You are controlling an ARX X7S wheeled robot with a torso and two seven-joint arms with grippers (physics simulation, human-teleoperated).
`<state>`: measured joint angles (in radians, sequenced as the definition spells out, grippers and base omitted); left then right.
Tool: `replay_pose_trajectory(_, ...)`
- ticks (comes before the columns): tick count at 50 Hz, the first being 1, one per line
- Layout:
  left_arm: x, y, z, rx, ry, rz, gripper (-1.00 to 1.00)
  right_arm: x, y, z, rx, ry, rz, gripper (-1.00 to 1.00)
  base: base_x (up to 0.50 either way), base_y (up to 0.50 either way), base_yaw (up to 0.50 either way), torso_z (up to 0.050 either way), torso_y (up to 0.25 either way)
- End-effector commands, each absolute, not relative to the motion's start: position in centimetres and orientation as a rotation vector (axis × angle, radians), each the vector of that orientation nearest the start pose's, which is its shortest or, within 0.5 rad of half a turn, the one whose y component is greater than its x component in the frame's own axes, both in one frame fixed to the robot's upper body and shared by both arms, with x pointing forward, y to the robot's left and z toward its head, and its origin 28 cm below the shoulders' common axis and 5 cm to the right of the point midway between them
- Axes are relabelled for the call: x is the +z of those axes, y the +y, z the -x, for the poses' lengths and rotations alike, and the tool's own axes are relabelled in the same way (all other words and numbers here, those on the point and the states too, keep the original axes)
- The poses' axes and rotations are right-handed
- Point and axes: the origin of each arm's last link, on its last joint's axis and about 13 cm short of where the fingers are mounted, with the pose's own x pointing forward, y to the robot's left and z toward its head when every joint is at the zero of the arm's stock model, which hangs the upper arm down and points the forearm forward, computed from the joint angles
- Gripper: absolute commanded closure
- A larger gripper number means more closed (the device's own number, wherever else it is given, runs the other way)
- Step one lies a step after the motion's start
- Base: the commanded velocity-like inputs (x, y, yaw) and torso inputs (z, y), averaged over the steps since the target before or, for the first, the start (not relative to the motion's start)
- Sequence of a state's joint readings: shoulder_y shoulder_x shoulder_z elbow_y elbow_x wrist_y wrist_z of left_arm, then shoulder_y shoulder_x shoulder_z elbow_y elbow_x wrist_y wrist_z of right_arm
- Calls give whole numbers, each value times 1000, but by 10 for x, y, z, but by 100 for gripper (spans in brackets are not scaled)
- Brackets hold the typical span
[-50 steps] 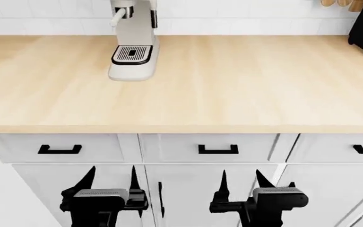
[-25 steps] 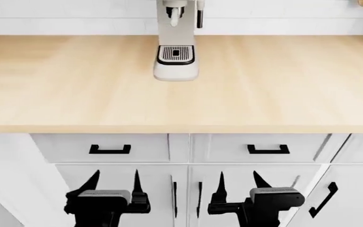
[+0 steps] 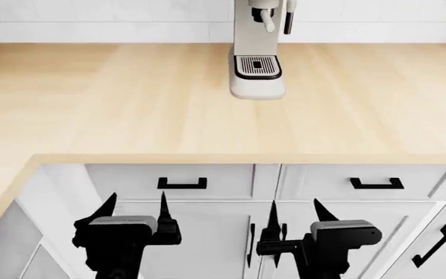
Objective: Pick the mug from the cabinet, place it under the coffee machine dispenser, and press the start button.
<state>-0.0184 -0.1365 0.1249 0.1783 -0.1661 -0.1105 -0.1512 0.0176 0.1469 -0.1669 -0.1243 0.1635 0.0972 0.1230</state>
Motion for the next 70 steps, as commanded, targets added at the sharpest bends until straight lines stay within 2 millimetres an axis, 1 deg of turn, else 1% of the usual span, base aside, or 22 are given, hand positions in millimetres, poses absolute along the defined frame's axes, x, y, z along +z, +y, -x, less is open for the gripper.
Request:
replay_pose_trajectory(1,216,221,-278,113,-361,48,-100,230,-113,-207,55,-541,84,-100,0,0,0,0,0)
replay_pose_trajectory(2,235,225,-305,153,-337,9,-100,262,-114,-192,89,-663,76,-100,0,0,0,0,16)
replay_pose_trajectory(3,262,226,-329,181,-397,-58,-100,276,-120,-212,88,-534,81,-100,0,0,0,0,0)
replay_pose_trajectory(4,296,224,-348,211,-507,-123,-100,287,-124,-233,99,-359,153,-100,0,0,0,0,0)
replay_pose_trajectory(5,333,220,-362,221,-620,-170,-100,301,-131,-254,77,-194,275,-100,0,0,0,0,0)
replay_pose_trajectory(6,373,213,-370,236,-764,-205,-100,324,-132,-274,79,-154,360,-100,0,0,0,0,0)
replay_pose_trajectory(7,416,203,-371,256,-925,-228,-100,359,-127,-291,108,-256,384,-100,0,0,0,0,0)
replay_pose_trajectory(8,459,195,-365,274,-1086,-223,-100,400,-123,-300,119,-367,376,-100,0,0,0,0,0)
replay_pose_trajectory(9,468,203,-374,351,-1019,-245,-100,442,-122,-302,119,-475,359,-100,0,0,0,0,0)
replay_pose_trajectory(10,437,215,-399,414,-837,-281,-100,486,-127,-295,82,-568,322,-100,0,0,0,0,0)
replay_pose_trajectory(11,404,227,-417,470,-660,-314,-100,529,-142,-280,17,-628,267,-100,0,0,0,0,0)
replay_pose_trajectory(12,369,240,-430,510,-488,-352,-100,564,-153,-260,-26,-668,221,-100,0,0,0,0,0)
replay_pose_trajectory(13,334,252,-436,545,-325,-385,-100,595,-161,-237,-50,-696,183,-100,0,0,0,0,0)
replay_pose_trajectory(14,331,253,-437,550,-313,-391,-100,609,-168,-229,-63,-667,152,-100,0,0,0,0,0)
replay_pose_trajectory(15,329,254,-437,554,-298,-389,-100,601,-172,-246,-65,-571,125,-100,0,0,0,0,0)
replay_pose_trajectory(17,326,256,-437,560,-284,-394,-100,600,-172,-249,-64,-562,120,-100,0,0,0,0,0)
replay_pose_trajectory(24,324,259,-436,558,-263,-386,-100,597,-173,-252,-57,-542,65,-100,0,0,0,0,0)
replay_pose_trajectory(34,323,261,-436,554,-257,-389,-100,591,-169,-261,-20,-466,78,-100,10,0,0,0,0)
replay_pose_trajectory(44,323,262,-436,555,-253,-384,-100,588,-171,-265,-24,-438,69,-100,500,0,0,0,0)
replay_pose_trajectory(62,327,263,-435,559,-257,-382,-100,587,-173,-266,-29,-429,67,-100,500,0,0,0,0)
replay_pose_trajectory(70,326,264,-435,564,-258,-383,-100,585,-174,-270,-45,-415,80,-100,3,139,0,0,3)
